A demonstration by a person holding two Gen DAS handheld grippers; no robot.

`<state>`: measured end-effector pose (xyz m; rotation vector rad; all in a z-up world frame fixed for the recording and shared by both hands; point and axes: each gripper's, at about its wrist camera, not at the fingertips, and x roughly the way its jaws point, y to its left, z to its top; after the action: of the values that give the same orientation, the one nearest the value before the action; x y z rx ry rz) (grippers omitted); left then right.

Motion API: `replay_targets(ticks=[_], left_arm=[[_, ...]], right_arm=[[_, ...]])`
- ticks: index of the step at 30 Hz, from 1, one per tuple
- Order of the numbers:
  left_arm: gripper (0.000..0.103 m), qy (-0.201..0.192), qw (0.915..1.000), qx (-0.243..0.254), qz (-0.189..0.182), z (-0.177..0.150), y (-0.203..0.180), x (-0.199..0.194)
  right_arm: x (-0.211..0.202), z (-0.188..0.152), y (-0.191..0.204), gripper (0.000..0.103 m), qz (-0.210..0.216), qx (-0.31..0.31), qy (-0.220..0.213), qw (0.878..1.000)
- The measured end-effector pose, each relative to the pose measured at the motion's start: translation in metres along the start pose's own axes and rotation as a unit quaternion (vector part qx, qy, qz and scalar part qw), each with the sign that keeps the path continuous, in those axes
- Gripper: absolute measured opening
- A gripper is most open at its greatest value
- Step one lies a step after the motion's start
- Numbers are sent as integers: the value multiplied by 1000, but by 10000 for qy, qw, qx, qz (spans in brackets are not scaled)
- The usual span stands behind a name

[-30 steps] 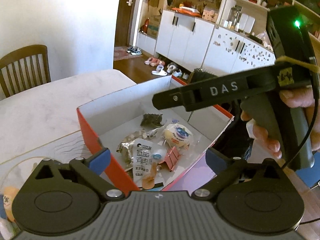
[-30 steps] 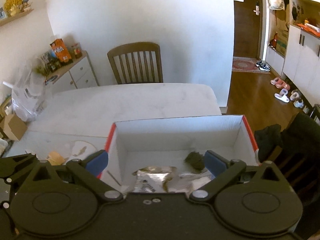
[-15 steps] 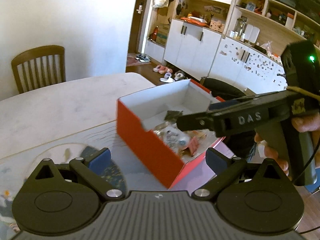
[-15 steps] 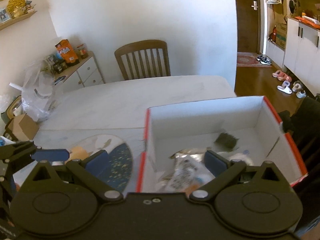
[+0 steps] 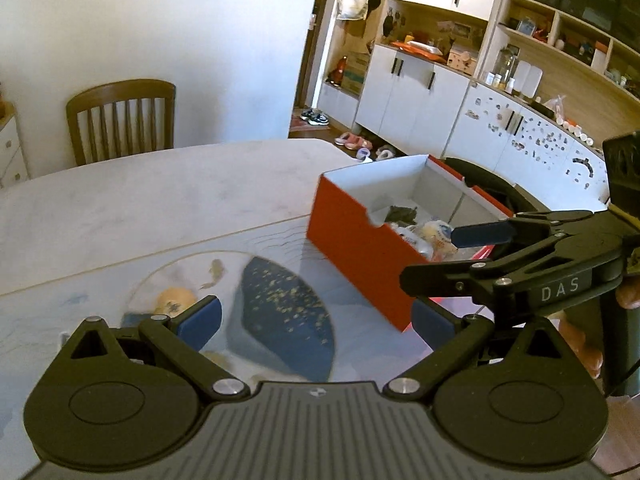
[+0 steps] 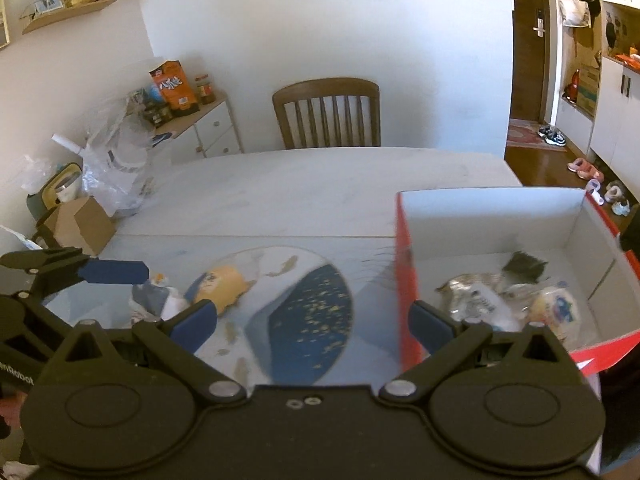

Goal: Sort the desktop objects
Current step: 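Move both tools back from the shoebox toward the remaining items on the mat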

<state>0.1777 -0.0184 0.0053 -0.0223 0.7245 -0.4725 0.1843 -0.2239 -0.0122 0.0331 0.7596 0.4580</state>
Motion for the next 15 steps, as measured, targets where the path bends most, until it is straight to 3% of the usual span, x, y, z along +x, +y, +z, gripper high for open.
replay_targets(ticks=[9,15], left_arm=[[101,-17,9993,-244,296,-22,46,-19],[101,-127,9967,-380,700,-34,81,-31]], right_arm=[[7,-8,35,102,-4,-86,-76,9999],[17,-14,57,102,12,-183,6,9998]])
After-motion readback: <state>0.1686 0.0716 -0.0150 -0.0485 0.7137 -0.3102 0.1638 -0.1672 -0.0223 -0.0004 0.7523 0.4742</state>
